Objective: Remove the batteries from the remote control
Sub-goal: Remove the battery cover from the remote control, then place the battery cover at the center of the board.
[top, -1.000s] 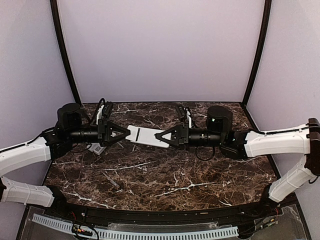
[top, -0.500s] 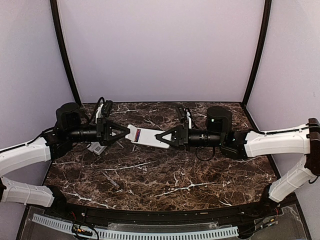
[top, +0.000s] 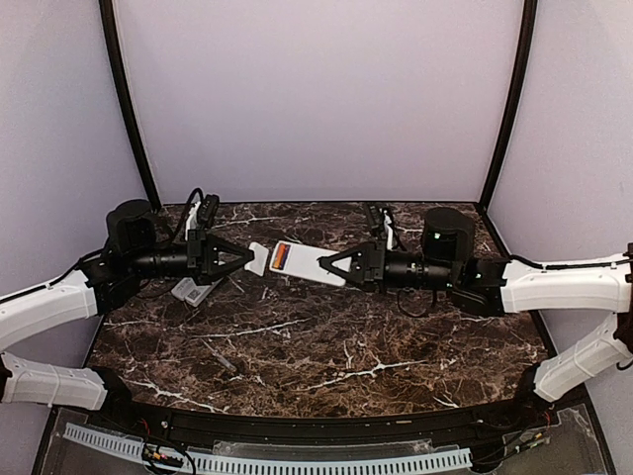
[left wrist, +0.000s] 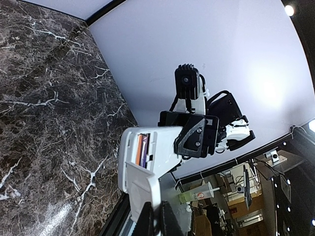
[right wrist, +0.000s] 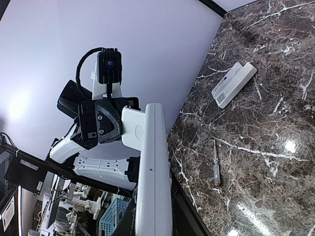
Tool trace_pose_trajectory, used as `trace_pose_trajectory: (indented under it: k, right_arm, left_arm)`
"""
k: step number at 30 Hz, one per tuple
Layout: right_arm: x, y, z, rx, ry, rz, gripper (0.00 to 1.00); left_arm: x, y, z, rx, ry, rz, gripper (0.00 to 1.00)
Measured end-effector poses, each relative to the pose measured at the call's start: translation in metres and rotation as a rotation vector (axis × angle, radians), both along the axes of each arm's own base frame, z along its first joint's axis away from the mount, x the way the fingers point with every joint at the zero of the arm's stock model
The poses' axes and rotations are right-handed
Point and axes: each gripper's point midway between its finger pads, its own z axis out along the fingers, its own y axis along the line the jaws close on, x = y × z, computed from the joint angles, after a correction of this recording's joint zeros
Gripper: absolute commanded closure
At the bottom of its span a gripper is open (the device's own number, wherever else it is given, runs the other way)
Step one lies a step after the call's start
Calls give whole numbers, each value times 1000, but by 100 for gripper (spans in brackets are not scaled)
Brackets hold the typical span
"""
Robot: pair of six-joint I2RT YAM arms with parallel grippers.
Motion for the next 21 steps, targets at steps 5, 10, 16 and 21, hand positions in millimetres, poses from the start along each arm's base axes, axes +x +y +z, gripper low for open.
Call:
trace_pose_trajectory:
  k: [5,10,16,21]
  right_arm:
    - [2,-9,7,2,-19,-42,100]
    - [3,-17,3,-19,-28,-72,100]
    - [3,-30,10,-46,-68,-115,100]
    - [3,-43,19,-56,-114,-153,100]
  left_arm:
    - [-1,3,14,-2,-35,3,100]
    - [3,5,18,42,-65,26,100]
    - [32,-1,19,214,-121,106,100]
    - [56,-12,-11,391,-131,150,100]
